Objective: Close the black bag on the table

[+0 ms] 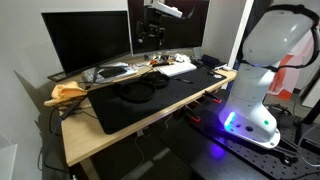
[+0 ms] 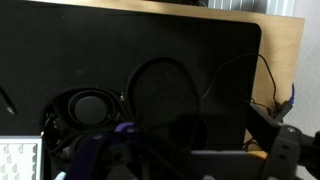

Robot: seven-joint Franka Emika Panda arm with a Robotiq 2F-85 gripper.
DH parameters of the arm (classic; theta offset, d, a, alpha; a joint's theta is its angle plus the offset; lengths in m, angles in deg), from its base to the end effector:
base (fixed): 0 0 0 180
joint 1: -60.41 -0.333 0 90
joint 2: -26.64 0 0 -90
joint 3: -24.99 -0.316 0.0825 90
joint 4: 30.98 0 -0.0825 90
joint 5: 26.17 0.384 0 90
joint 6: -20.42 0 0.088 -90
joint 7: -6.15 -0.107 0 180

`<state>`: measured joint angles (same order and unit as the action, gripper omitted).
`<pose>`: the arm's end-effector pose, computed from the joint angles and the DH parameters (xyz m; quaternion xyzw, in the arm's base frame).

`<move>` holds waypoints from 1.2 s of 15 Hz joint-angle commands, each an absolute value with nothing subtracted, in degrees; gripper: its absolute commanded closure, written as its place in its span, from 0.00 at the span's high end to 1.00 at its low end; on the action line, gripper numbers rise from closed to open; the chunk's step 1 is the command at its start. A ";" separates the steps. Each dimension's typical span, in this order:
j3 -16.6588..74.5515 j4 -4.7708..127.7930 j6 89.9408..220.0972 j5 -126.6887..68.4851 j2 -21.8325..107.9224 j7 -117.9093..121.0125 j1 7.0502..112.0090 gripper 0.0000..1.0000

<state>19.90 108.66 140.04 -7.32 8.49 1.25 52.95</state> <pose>0.4225 0.1110 0.4202 -0.9915 0.0196 0.0344 0.1236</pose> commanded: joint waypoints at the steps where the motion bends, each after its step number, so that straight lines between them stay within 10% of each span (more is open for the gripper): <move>1: 16.52 105.25 143.94 -9.49 13.58 -0.86 51.90 1.00; 18: 13.55 96.70 147.46 -17.46 28.95 -5.42 49.77 1.00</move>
<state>13.21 96.77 147.58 -17.47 28.96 -5.43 50.08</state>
